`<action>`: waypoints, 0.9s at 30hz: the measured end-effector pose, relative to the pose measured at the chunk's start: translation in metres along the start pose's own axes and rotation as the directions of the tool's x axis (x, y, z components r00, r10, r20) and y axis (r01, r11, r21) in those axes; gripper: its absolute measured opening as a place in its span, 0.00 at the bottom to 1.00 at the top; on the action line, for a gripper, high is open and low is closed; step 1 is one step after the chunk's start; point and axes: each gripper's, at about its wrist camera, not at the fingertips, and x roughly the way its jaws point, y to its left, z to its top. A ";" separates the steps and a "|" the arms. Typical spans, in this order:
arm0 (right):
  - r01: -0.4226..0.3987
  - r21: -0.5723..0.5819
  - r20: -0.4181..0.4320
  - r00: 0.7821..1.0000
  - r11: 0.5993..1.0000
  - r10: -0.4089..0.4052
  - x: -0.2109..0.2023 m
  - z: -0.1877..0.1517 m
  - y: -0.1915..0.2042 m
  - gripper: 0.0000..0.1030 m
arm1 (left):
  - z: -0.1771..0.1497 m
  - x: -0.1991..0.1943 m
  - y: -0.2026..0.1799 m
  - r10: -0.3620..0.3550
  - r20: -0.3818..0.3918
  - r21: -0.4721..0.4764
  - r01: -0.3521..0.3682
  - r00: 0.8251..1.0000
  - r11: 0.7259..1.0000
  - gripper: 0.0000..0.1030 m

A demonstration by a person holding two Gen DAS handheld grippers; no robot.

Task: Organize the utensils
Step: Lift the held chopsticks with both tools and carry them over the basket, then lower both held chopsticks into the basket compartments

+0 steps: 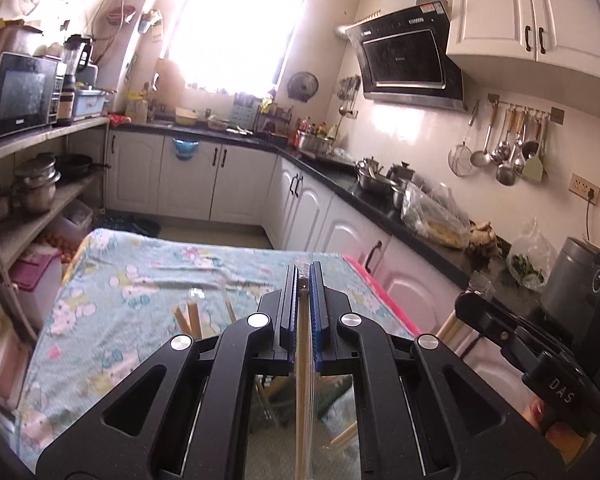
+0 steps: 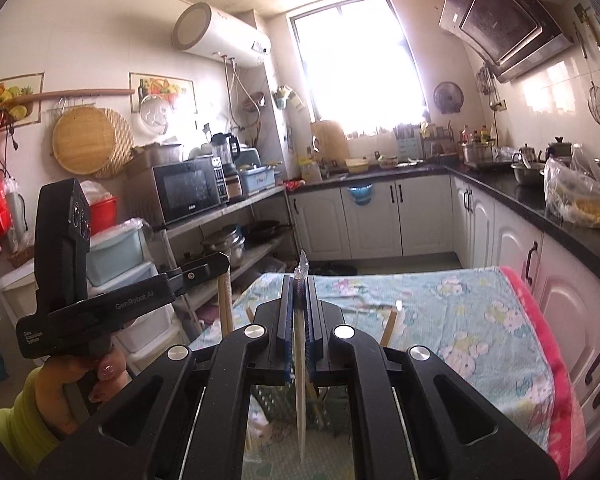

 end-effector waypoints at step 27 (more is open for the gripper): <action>0.110 0.044 0.087 0.990 0.993 -0.113 0.051 0.018 -0.044 0.05 | 0.025 0.050 0.016 0.245 0.174 0.029 -0.254 0.954 0.967 0.03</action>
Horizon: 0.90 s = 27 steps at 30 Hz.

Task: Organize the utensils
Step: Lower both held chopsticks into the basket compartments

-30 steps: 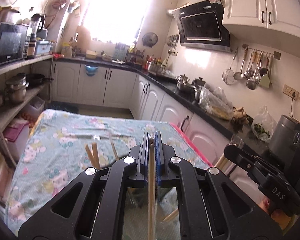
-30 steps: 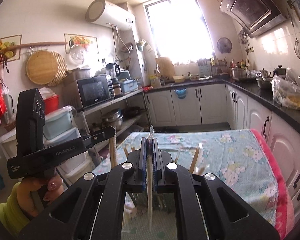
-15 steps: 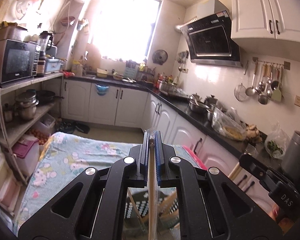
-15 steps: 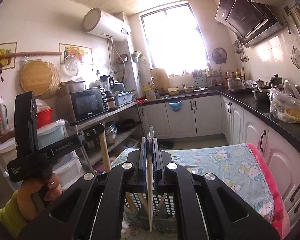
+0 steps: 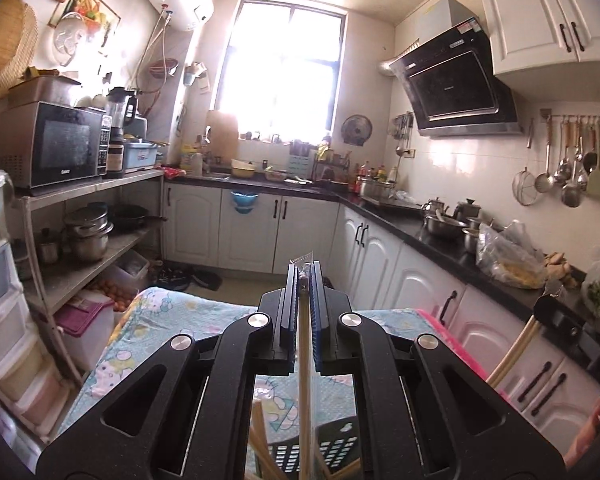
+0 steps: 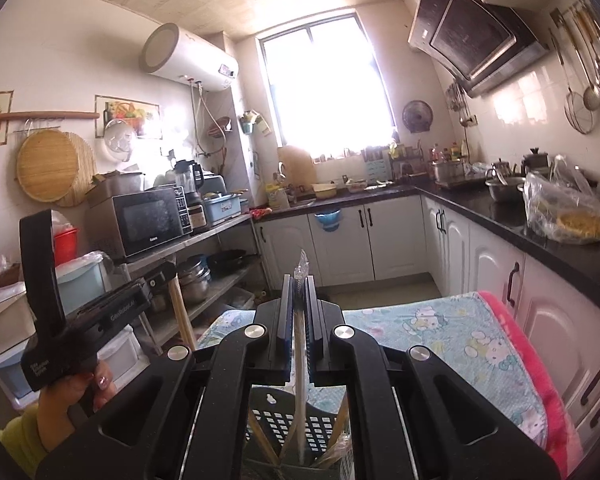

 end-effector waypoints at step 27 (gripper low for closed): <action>-0.009 -0.007 -0.064 0.998 1.000 0.009 0.032 -0.059 0.004 0.05 | -0.069 0.017 -0.001 -0.044 -0.061 0.010 0.045 0.997 0.999 0.03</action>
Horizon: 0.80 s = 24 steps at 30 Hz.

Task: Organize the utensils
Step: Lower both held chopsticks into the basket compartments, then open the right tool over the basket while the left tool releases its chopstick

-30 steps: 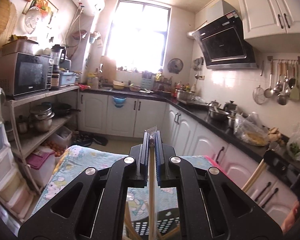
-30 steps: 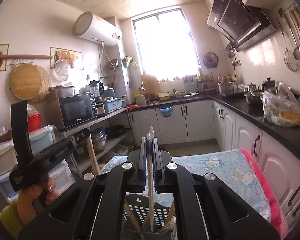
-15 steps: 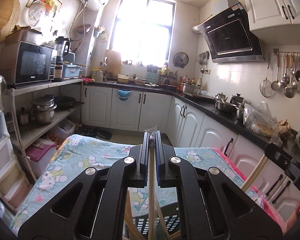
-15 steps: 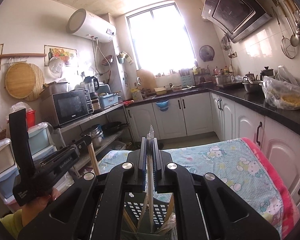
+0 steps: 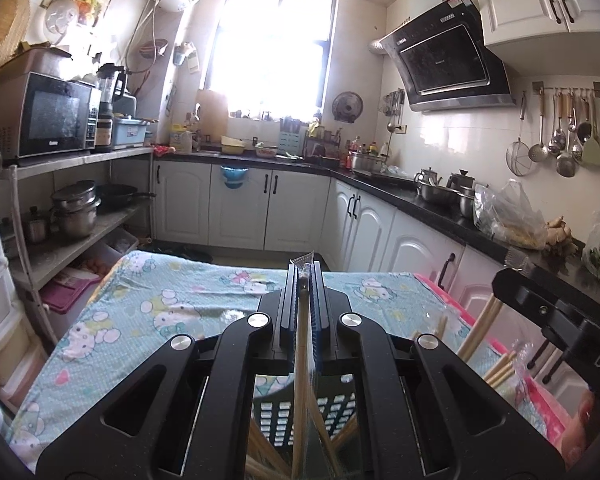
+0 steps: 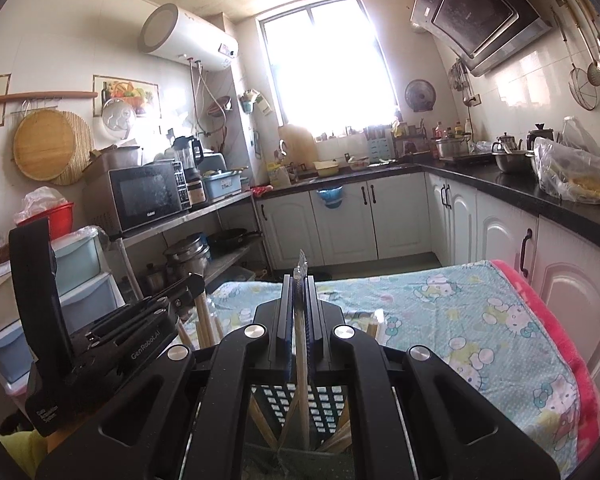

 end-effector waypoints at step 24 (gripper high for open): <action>0.049 0.028 -0.115 0.992 0.998 -0.046 -0.022 -0.022 -0.007 0.21 | -0.025 -0.036 0.014 -0.033 -0.161 -0.058 0.024 0.986 0.998 0.24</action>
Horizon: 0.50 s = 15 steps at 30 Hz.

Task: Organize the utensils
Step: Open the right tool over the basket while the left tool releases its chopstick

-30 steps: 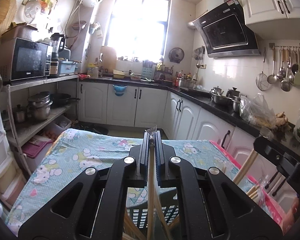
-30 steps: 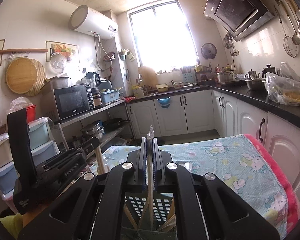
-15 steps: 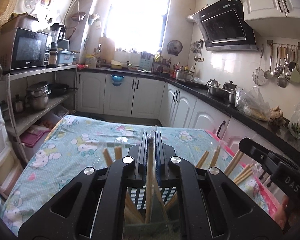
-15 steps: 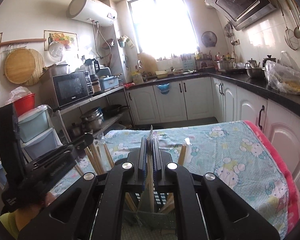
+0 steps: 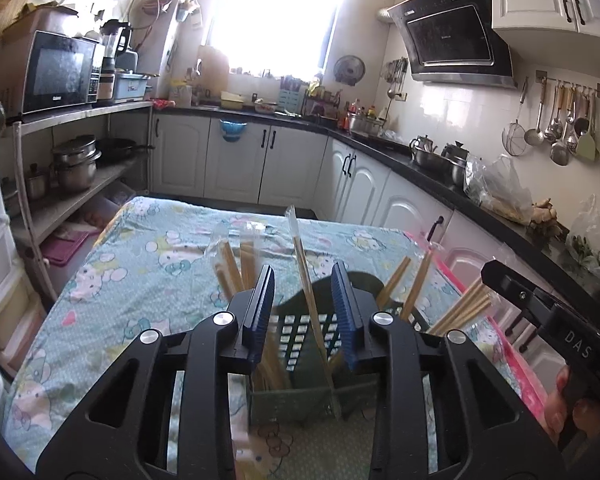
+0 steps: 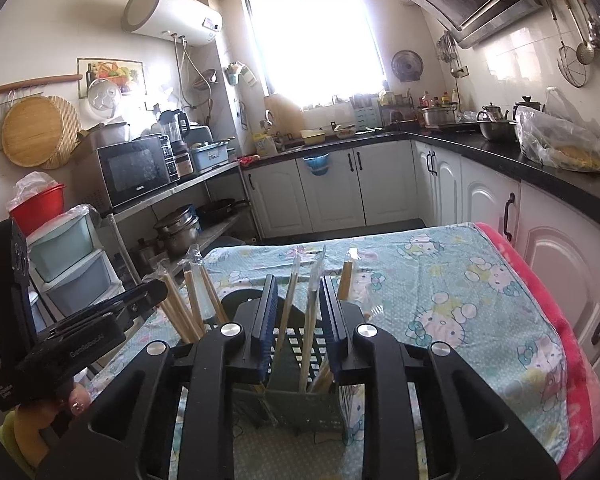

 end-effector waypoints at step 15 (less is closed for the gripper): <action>-0.004 -0.030 -0.032 0.999 1.000 0.003 -0.026 -0.020 0.008 0.29 | -0.018 -0.030 0.004 -0.023 -0.045 -0.035 0.022 0.999 0.999 0.45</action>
